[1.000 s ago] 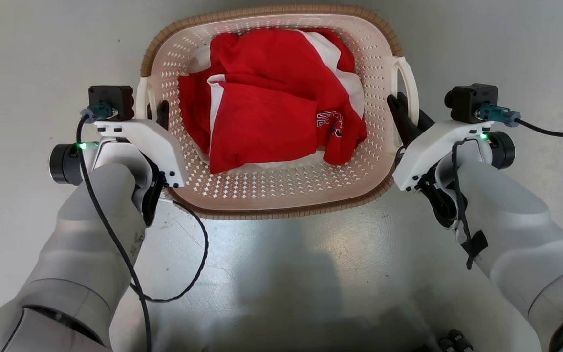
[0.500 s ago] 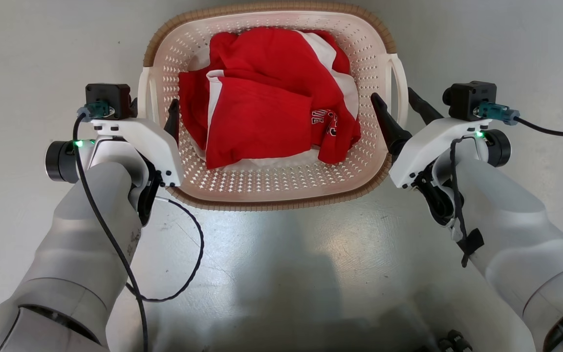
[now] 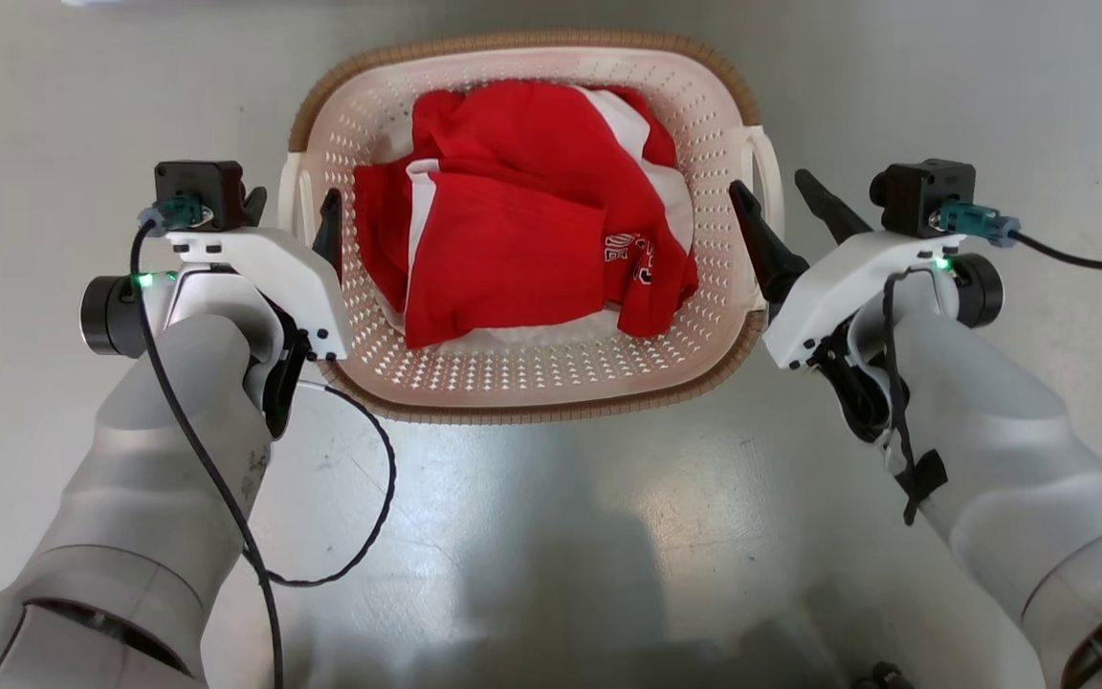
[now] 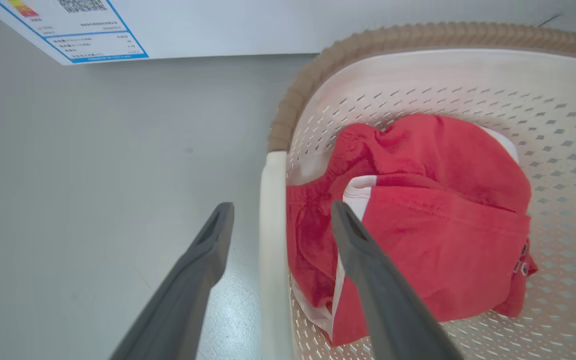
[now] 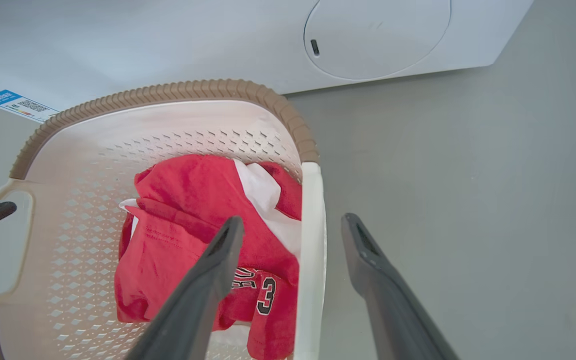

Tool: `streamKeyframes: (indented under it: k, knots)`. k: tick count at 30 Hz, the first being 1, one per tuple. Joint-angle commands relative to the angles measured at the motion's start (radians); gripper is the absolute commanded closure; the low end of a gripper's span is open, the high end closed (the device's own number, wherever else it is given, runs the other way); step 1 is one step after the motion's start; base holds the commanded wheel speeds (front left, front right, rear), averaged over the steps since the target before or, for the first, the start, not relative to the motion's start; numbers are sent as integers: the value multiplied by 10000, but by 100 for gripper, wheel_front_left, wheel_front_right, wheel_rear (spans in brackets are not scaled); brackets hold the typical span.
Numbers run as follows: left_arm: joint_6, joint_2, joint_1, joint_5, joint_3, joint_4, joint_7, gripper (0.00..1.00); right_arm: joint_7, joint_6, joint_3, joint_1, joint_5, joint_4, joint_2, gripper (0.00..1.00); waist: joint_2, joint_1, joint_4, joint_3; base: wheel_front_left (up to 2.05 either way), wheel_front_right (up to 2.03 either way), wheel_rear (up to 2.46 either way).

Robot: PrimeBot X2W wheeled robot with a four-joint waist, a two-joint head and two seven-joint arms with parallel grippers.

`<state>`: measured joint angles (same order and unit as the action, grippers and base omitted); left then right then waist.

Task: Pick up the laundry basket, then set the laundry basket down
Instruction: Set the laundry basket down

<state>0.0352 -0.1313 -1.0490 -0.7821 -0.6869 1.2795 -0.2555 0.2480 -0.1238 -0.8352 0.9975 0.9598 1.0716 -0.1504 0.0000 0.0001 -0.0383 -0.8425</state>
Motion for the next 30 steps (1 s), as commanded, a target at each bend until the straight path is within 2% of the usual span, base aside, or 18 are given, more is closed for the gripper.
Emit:
streamKeyframes:
  k: [1,14,30]
  knots:
    - [-81,-382,345,133,242,-206,-62,0,137,-69,14,-791,-78,-119,108,0,0,0,-21,202,0,0,0]
    - [-150,-750,1638,732,1294,-1672,-62,0,137,-69,932,-1629,-776,-956,-115,0,0,0,-195,1870,0,0,0]
    - [50,-550,4196,2429,3442,-4415,-62,0,137,-69,2827,-3582,-2555,-2852,-400,0,0,0,-308,4460,0,0,0]
